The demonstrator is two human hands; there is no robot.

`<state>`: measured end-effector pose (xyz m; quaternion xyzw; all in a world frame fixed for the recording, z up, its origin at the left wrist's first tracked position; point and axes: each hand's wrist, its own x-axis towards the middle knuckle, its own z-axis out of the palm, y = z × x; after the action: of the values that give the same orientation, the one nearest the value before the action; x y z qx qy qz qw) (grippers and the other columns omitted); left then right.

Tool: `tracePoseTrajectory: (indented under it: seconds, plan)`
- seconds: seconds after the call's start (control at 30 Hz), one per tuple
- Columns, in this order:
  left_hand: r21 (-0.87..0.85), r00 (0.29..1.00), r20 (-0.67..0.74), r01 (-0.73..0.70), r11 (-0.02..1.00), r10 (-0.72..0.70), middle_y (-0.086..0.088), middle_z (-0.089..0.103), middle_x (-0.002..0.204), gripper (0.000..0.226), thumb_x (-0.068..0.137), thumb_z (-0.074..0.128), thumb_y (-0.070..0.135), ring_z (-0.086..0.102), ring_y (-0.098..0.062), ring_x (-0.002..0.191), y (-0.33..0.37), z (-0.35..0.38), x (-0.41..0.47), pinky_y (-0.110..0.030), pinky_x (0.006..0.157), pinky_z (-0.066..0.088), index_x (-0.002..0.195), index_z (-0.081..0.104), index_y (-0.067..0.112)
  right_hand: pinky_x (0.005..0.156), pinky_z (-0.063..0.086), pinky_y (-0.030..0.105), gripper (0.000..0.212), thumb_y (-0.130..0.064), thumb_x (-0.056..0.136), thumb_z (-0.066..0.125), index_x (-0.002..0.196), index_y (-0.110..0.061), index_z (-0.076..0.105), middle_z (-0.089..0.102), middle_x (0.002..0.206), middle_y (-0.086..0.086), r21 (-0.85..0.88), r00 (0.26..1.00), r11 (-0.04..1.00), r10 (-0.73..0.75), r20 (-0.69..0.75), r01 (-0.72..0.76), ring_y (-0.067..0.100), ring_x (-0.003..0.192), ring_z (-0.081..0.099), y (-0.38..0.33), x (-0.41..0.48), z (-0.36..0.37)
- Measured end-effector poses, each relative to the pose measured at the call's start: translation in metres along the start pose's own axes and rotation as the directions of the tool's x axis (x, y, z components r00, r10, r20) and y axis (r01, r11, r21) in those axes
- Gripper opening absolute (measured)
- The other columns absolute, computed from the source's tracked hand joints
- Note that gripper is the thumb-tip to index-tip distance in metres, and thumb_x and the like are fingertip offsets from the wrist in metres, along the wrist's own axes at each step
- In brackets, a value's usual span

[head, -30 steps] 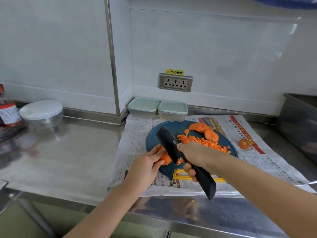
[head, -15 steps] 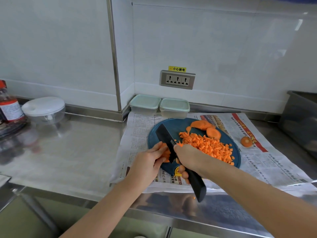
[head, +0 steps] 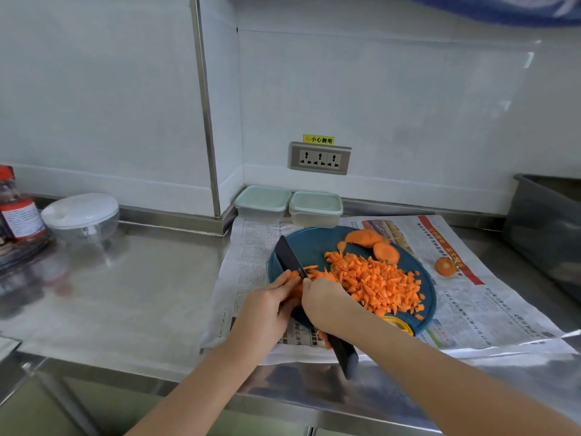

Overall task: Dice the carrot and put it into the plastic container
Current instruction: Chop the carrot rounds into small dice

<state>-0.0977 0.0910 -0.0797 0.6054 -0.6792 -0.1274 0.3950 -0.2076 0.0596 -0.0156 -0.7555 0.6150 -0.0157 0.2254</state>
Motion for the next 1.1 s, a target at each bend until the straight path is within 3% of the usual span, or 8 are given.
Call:
tracePoseTrajectory:
  seconds: [0.1, 0.23, 0.3, 0.37, 0.47, 0.53, 0.73, 1.1]
  plan:
    - [0.013, 1.000, -0.012, -0.009, 1.000, 0.009, 0.003, 0.043, 0.144, 0.046, 0.092, 0.059, 0.009, 0.043, -0.012, 0.132, 0.000, -0.001, 0.001, 0.007, 0.096, 0.013, 0.136, 0.048, 0.019, 0.054, 0.035, 0.026, 0.038, -0.007, 0.099, 0.040, 0.136, 0.002, 0.034, 0.053, 0.122, 0.016, -0.093, 0.999, 0.995, -0.030, 0.028, 0.033, 0.022, 0.090, 0.051, 0.002, 0.005, 0.000]
    - [0.008, 1.000, -0.020, -0.011, 1.000, 0.011, 0.004, 0.045, 0.143, 0.044, 0.091, 0.060, 0.010, 0.047, -0.009, 0.128, 0.001, -0.002, 0.002, 0.008, 0.095, 0.016, 0.134, 0.051, 0.019, 0.059, 0.036, 0.028, 0.030, -0.005, 0.100, 0.034, 0.130, 0.001, 0.038, 0.054, 0.102, 0.018, -0.003, 1.000, 1.000, 0.006, 0.011, -0.006, 0.025, 0.098, 0.057, 0.011, -0.003, -0.004]
    - [0.015, 0.999, -0.029, -0.014, 1.000, 0.015, 0.007, 0.044, 0.142, 0.045, 0.091, 0.061, 0.011, 0.047, -0.007, 0.127, -0.002, -0.002, 0.001, 0.006, 0.097, 0.017, 0.134, 0.052, 0.020, 0.054, 0.033, 0.027, 0.030, -0.004, 0.101, 0.031, 0.129, 0.001, 0.039, 0.055, 0.111, 0.019, 0.020, 0.999, 1.000, 0.021, 0.033, -0.022, 0.027, 0.099, 0.058, 0.014, -0.012, -0.010]
    - [0.029, 0.998, -0.042, -0.035, 0.999, 0.036, 0.014, 0.042, 0.139, 0.045, 0.091, 0.062, 0.012, 0.044, 0.000, 0.124, -0.003, -0.001, 0.000, 0.005, 0.098, 0.017, 0.133, 0.052, 0.022, 0.053, 0.035, 0.027, 0.026, -0.010, 0.103, 0.029, 0.119, -0.003, 0.047, 0.057, 0.098, 0.011, 0.142, 0.998, 0.989, 0.034, 0.046, -0.041, 0.019, 0.079, 0.055, 0.021, -0.016, -0.013]
    - [0.024, 0.994, -0.071, -0.084, 0.996, 0.086, 0.020, 0.041, 0.130, 0.041, 0.089, 0.064, 0.013, 0.043, 0.007, 0.118, 0.001, -0.001, -0.001, 0.002, 0.101, 0.023, 0.129, 0.056, 0.020, 0.044, 0.043, 0.027, 0.039, -0.032, 0.104, 0.026, 0.081, -0.010, 0.047, 0.048, 0.059, 0.005, 0.421, 0.987, 0.901, 0.042, 0.157, -0.105, 0.015, 0.045, 0.045, 0.031, -0.025, -0.025]
    - [0.033, 0.990, -0.089, -0.110, 0.993, 0.113, 0.017, 0.047, 0.130, 0.037, 0.089, 0.064, 0.013, 0.048, 0.005, 0.115, 0.002, -0.001, -0.001, 0.000, 0.101, 0.027, 0.125, 0.061, 0.018, 0.039, 0.042, 0.024, 0.044, -0.039, 0.103, 0.027, 0.078, -0.007, 0.045, 0.047, 0.051, 0.007, 0.545, 0.976, 0.819, 0.081, 0.202, -0.181, 0.018, 0.036, 0.043, 0.031, -0.029, -0.032]
    - [0.041, 0.986, -0.104, -0.128, 0.991, 0.132, 0.012, 0.052, 0.107, 0.030, 0.090, 0.062, 0.013, 0.052, 0.002, 0.092, 0.003, -0.002, 0.000, 0.002, 0.084, 0.036, 0.120, 0.066, 0.014, 0.039, 0.040, 0.021, 0.042, -0.040, 0.102, 0.030, 0.080, -0.008, 0.046, 0.046, 0.047, 0.003, 0.564, 0.977, 0.807, 0.075, 0.201, -0.178, 0.015, 0.033, 0.041, 0.026, -0.031, -0.047]
    - [0.057, 0.990, -0.110, -0.083, 0.995, 0.089, 0.005, 0.059, 0.113, 0.033, 0.092, 0.060, 0.021, 0.058, -0.006, 0.099, 0.000, -0.001, 0.001, -0.001, 0.082, 0.037, 0.124, 0.064, 0.018, 0.038, 0.041, 0.020, 0.044, -0.041, 0.102, 0.029, 0.077, -0.008, 0.046, 0.045, 0.048, 0.004, 0.543, 0.980, 0.824, 0.067, 0.189, -0.161, 0.016, 0.033, 0.040, 0.025, -0.033, -0.048]
